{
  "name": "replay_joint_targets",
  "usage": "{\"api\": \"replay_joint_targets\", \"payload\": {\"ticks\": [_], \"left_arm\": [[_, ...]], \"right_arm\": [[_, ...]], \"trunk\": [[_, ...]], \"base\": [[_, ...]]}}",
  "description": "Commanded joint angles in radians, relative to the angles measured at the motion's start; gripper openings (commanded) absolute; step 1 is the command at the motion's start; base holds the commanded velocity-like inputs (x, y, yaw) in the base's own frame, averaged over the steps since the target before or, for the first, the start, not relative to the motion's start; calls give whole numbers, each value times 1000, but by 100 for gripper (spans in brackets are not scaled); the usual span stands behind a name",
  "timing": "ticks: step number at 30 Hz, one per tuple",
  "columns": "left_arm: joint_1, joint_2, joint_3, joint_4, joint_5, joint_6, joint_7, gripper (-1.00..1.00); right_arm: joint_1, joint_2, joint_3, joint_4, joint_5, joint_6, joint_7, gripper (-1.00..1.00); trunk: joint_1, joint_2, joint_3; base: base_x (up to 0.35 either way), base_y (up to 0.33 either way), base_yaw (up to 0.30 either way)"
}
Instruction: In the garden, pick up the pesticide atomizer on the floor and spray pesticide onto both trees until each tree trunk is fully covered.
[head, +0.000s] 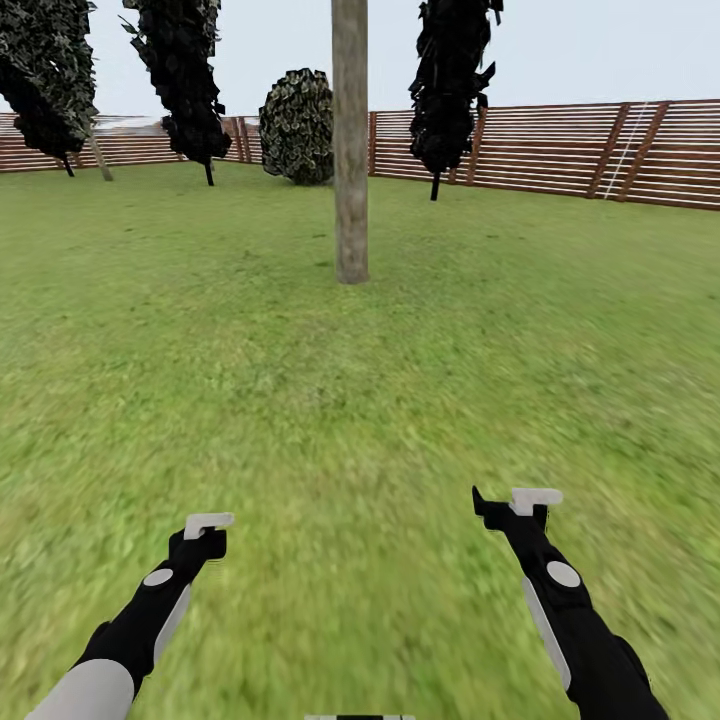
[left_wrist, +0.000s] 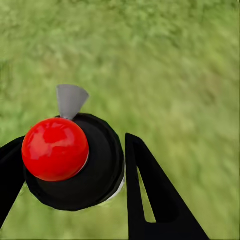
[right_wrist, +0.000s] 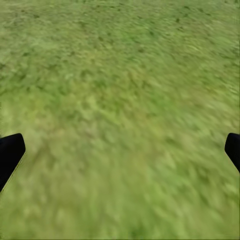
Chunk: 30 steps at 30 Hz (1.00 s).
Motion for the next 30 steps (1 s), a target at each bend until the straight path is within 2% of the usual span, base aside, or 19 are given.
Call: {"api": "replay_joint_targets", "payload": {"ticks": [1, 12, 30], "left_arm": [[0, 0, 0, 0, 0, 0, 0, -100], [0, 0, 0, 0, 0, 0, 0, -100], [0, 0, 0, 0, 0, 0, 0, -100]], "right_arm": [[0, 0, 0, 0, 0, 0, 0, 100], [0, 1, 0, 1, 0, 0, 0, 100], [0, 1, 0, 1, 1, 0, 0, 100]], "trunk": [[0, 0, 0], [0, 0, 2], [0, 0, 27]], "base": [[308, 155, 0], [330, 98, -5], [336, 78, -56]]}}
